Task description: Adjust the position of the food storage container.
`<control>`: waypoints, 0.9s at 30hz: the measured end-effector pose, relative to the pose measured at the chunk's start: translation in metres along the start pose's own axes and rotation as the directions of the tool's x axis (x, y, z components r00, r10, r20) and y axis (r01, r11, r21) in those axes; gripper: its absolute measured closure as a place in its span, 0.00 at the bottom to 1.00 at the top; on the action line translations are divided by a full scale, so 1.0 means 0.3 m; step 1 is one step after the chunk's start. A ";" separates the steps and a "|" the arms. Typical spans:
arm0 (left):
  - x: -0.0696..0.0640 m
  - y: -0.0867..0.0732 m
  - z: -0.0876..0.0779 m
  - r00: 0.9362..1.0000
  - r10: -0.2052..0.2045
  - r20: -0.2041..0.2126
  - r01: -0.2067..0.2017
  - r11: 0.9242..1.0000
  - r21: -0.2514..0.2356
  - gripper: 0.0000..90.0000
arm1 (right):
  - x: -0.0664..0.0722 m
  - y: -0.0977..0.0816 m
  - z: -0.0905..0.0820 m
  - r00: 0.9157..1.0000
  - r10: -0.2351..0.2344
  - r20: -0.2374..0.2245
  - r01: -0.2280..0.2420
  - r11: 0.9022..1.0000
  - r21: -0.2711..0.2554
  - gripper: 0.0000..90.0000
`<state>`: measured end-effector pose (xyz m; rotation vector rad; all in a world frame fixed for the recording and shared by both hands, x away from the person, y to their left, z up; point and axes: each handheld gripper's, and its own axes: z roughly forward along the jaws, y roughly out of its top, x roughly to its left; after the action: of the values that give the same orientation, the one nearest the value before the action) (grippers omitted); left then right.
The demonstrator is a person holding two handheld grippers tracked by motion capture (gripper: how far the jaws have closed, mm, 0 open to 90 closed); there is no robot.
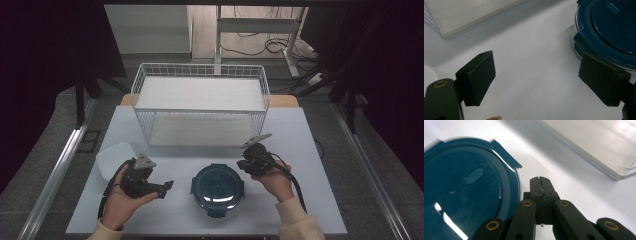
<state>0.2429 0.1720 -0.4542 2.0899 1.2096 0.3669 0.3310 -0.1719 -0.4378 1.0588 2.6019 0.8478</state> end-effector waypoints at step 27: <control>0.027 -0.011 -0.012 0.998 -0.054 0.036 0.055 0.998 -0.043 0.15 | -0.046 -0.232 -0.139 0.982 0.182 -0.055 -0.190 0.964 -0.187 0.20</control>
<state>0.2431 0.1813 -0.4546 2.0137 1.2248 0.3277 0.2848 -0.2396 -0.4446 1.2553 2.4163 1.1454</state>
